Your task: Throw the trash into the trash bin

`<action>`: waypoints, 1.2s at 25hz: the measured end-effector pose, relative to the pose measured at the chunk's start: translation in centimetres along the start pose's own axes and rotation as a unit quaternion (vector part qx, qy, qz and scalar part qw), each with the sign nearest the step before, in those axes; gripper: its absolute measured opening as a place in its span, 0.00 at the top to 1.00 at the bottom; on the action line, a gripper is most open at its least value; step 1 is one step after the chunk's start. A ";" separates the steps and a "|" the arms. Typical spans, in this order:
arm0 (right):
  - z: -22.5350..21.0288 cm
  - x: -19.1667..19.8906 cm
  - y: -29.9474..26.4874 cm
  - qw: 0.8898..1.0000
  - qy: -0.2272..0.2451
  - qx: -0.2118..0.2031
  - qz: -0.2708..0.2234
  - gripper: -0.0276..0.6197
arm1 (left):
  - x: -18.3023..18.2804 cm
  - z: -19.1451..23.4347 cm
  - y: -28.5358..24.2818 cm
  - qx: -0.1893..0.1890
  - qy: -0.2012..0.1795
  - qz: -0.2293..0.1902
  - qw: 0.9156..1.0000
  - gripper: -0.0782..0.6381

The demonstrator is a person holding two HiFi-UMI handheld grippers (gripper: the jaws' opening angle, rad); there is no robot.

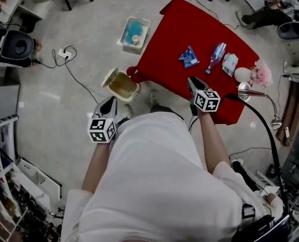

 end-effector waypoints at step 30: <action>-16.5 0.6 -12.0 0.976 -0.050 0.072 0.201 0.63 | 1.7 -1.6 -1.0 -0.124 0.097 0.030 0.987 0.89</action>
Point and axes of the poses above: the fingertips, and each gripper's own axes: y backward along the fingers, z to its left, x out of its underside, the point moved 4 cm from there along y, backward along the fingers, and after that the axes turned 2 degrees about -x, right-handed, at the moved point
